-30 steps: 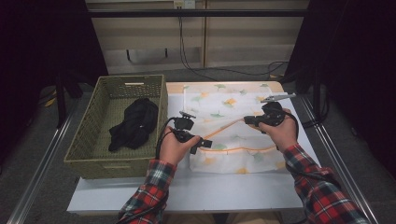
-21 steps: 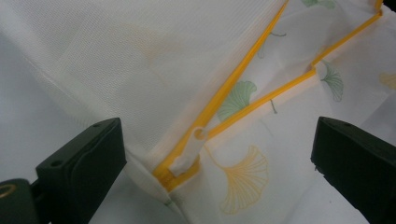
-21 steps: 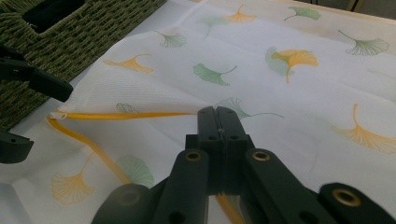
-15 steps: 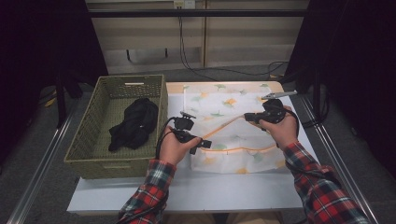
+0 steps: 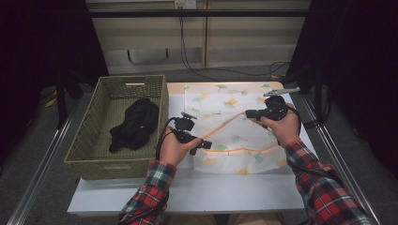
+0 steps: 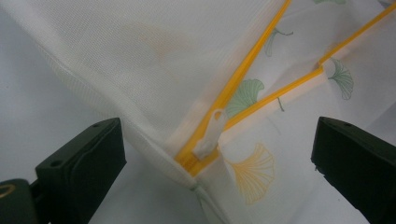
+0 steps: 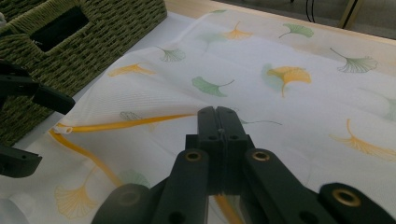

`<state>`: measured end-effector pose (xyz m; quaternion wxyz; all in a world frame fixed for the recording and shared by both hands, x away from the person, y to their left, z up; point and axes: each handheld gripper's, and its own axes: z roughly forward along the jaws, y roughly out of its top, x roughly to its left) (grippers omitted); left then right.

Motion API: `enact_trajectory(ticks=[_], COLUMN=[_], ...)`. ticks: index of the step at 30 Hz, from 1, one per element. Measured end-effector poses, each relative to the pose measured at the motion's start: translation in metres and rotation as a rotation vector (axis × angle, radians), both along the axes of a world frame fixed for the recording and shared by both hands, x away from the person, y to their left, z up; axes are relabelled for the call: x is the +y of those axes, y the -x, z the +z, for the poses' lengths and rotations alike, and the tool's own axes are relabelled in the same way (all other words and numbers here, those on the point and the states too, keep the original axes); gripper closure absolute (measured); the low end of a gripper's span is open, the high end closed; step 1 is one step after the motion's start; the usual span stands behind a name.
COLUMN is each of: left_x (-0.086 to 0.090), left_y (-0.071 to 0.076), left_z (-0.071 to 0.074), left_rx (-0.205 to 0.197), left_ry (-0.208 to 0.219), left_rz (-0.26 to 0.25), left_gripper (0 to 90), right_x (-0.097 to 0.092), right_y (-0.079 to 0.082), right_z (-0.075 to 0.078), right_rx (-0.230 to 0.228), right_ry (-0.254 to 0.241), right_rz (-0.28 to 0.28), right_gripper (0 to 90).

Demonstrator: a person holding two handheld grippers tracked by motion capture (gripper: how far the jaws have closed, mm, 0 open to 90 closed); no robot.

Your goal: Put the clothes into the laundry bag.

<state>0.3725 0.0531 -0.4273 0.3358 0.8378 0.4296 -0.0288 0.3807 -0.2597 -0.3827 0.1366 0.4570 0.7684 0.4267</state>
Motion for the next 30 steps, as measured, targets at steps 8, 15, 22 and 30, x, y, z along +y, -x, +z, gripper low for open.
enact_trajectory(ticks=[8, 15, 22, 30], left_x=[0.002, 0.002, 0.003, 0.004], left_y=[0.0, 0.0, -0.001, -0.001], left_z=[0.003, 0.002, 0.002, 0.002], left_rx=[-0.008, -0.007, -0.004, -0.004], left_ry=[0.005, -0.01, -0.015, -0.019], left_rz=[0.014, -0.008, -0.008, -0.006], left_gripper=[2.5, 2.4, 2.5, 2.1], right_x=[-0.001, 0.001, 0.001, -0.002], right_y=[-0.003, -0.004, -0.005, -0.006], right_z=[0.007, 0.01, 0.014, 0.019], right_rx=[-0.007, -0.021, -0.025, -0.028], right_ry=[-0.013, -0.019, -0.022, -0.042], right_rz=[-0.006, -0.001, 0.003, 0.007], right_gripper=[90.0, 90.0, 90.0, 90.0])
